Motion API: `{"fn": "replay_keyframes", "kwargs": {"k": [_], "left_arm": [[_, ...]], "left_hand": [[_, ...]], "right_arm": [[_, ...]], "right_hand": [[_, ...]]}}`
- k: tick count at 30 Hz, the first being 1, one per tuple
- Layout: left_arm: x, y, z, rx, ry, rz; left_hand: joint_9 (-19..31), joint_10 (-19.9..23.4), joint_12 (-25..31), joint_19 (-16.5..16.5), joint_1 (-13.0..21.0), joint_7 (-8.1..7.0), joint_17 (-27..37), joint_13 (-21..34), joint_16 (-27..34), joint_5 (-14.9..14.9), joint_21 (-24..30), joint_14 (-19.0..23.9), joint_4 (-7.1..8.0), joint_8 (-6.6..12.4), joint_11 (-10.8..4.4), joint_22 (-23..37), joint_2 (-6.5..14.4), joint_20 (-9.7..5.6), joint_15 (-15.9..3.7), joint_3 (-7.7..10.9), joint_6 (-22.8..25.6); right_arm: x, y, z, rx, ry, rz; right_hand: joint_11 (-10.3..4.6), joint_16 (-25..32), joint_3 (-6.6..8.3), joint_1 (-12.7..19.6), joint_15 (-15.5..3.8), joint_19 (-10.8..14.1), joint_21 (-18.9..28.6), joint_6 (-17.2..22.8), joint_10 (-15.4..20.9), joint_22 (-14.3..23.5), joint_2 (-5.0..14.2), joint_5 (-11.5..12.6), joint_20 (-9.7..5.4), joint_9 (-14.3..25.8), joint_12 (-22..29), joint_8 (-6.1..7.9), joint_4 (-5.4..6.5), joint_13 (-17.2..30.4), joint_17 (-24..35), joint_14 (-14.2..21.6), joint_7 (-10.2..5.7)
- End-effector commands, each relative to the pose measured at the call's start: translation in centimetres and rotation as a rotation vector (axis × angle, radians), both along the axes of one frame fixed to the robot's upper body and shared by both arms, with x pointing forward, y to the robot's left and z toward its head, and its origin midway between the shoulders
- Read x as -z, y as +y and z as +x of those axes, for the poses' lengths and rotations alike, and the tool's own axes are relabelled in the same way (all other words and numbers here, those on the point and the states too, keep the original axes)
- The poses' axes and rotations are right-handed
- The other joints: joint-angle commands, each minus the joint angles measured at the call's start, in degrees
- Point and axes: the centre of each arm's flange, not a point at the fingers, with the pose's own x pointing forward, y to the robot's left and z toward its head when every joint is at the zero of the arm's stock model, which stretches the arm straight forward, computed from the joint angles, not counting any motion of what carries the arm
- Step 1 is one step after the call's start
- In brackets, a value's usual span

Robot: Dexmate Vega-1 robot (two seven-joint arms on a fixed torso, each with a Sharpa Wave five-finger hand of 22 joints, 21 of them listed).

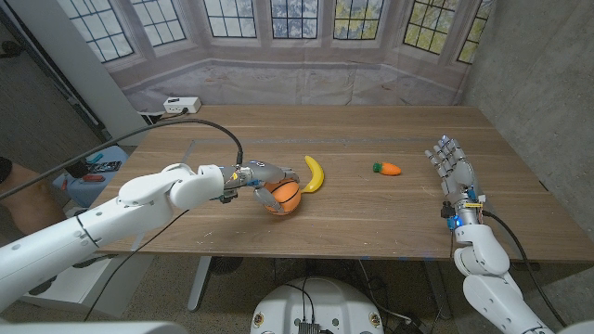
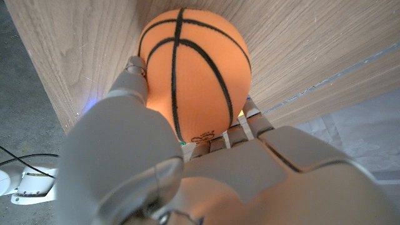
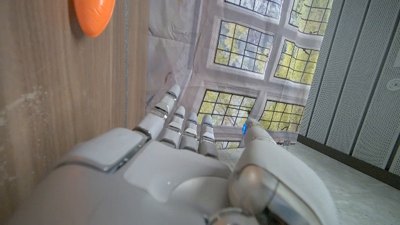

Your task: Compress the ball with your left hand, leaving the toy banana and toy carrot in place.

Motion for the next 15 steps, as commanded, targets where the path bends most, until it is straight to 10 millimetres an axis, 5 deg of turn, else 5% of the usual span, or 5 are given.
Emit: {"fn": "replay_keyframes", "kwargs": {"k": [1,15], "left_arm": [[-0.4,0.2,-0.1,0.01,-0.014,-0.025],[-1.5,0.2,-0.3,0.007,-0.012,-0.078]], "left_hand": [[0.15,0.62,0.34,0.46,0.98,-0.11,0.55,0.48,0.62,0.25,0.59,0.72,0.01,0.55,-0.24,0.17,0.35,0.01,-0.21,-0.33,0.68],[0.41,1.39,1.16,0.95,1.47,1.18,1.64,1.41,1.83,0.25,0.79,1.27,0.2,1.51,-0.36,0.19,0.6,-0.01,-0.5,-0.91,2.65]], "right_arm": [[0.1,0.1,-0.3,0.006,-0.008,0.013],[-0.2,0.0,-0.7,0.008,-0.02,0.009]], "right_hand": [[0.24,0.15,0.07,-0.47,-0.14,0.6,0.23,-0.03,-0.06,0.3,0.22,-0.04,0.14,0.09,0.31,0.35,-0.39,0.18,0.14,0.35,0.11],[0.14,0.18,0.09,-0.57,-0.17,0.67,0.24,0.02,-0.12,0.3,0.2,-0.05,0.14,0.09,0.29,0.37,-0.43,0.18,0.17,0.35,0.08]]}}
